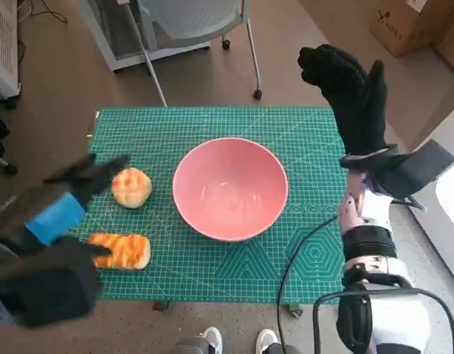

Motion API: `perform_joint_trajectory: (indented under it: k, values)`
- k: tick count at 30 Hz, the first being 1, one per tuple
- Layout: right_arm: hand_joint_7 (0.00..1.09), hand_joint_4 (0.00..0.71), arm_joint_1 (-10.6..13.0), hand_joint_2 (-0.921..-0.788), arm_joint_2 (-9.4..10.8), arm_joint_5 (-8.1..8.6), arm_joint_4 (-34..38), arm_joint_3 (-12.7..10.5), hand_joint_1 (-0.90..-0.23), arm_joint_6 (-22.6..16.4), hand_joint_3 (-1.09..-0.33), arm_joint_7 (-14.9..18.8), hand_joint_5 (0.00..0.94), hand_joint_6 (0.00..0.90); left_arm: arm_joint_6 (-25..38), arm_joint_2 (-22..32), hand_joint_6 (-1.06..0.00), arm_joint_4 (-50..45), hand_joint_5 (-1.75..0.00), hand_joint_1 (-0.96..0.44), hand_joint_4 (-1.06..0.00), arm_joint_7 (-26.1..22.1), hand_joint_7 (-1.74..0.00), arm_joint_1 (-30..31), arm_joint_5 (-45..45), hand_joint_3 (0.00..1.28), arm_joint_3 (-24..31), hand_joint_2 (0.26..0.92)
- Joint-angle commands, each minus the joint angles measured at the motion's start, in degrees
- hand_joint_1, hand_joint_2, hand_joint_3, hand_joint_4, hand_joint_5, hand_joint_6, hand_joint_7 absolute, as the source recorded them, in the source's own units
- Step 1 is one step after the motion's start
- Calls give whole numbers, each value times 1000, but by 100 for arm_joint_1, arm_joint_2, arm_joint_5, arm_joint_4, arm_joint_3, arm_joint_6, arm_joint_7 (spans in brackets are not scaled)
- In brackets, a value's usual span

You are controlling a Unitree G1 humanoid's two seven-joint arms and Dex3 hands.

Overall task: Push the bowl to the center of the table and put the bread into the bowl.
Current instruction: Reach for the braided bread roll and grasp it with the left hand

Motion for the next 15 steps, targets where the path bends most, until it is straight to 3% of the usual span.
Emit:
perform_joint_trajectory:
  k: [1, 6, 15]
  values:
    - [18, 174, 80, -921, 25, -5, 99, 39, -684, 122, -685, -51, 8, 347, -92, 145, -185, -31, -3, -113, -9, -29, -48, 140, 327, 0, -168, 648]
    - [17, 179, 64, -921, 52, -3, 98, 58, -683, 172, -687, -95, 8, 350, -475, 59, -212, 76, -10, -224, -40, 45, -39, 352, 593, 0, -219, 647]
    - [14, 184, 24, -921, 99, 32, 129, 50, -681, 317, -681, -95, 8, 351, -1174, -177, -246, 324, -14, -303, -84, 223, -30, 770, 1130, 0, -342, 645]
